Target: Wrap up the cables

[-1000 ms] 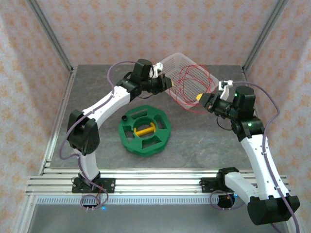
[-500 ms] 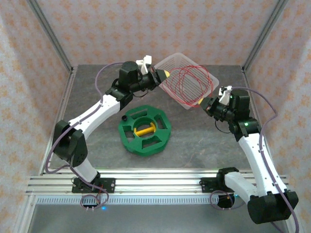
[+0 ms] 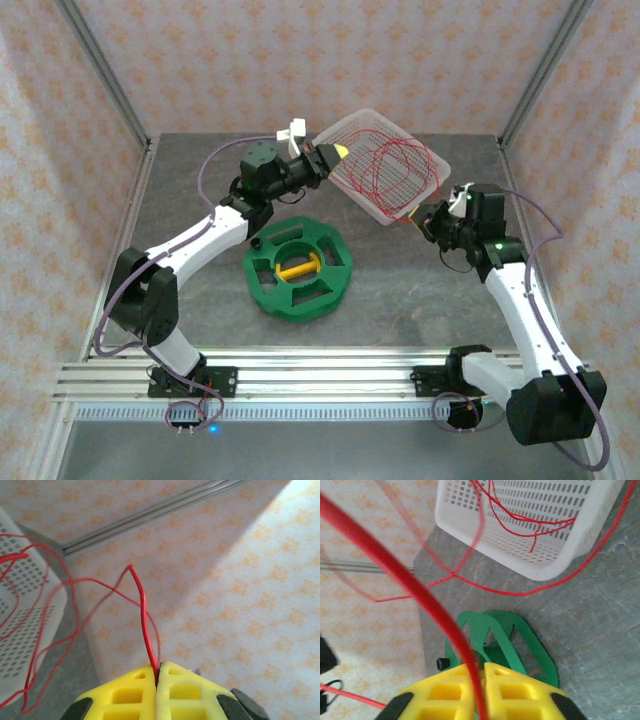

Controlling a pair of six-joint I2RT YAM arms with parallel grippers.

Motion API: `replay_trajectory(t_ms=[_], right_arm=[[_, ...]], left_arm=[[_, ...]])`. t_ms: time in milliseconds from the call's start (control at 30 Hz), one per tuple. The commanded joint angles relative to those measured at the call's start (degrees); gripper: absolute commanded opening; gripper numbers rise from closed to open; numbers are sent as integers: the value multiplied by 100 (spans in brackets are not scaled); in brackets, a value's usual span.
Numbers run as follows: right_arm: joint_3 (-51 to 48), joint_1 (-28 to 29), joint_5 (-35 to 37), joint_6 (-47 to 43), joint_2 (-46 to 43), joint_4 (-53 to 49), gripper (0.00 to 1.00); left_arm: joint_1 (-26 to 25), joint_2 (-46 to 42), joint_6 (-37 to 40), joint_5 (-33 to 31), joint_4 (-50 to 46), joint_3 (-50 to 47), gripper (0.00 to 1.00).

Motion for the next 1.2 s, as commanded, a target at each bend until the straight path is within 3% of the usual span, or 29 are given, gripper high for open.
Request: replay_trajectory(t_ms=[0, 233, 567, 767, 833, 933, 1067, 1167], right_arm=[[-153, -78, 171, -4, 119, -277, 29], [22, -58, 234, -211, 57, -630, 70], [-149, 140, 355, -365, -1556, -12, 99], [-169, 146, 1172, -394, -2290, -378, 99], [-100, 141, 1101, -419, -2275, -432, 100], [-55, 206, 490, -204, -2117, 114, 87], [345, 445, 410, -405, -1598, 223, 66], [590, 659, 409, -492, -1062, 377, 57]], left_arm=[[140, -46, -401, -181, 1353, 107, 0], [132, 95, -473, -159, 1579, 100, 0], [126, 104, -217, -118, 1302, 24, 0], [114, -25, 161, -141, 835, 42, 0], [105, -37, 246, -126, 747, 56, 0], [92, -38, 328, -86, 713, 71, 0], [83, -11, 231, 68, 609, 159, 0], [68, -78, 241, 257, 427, 260, 0]])
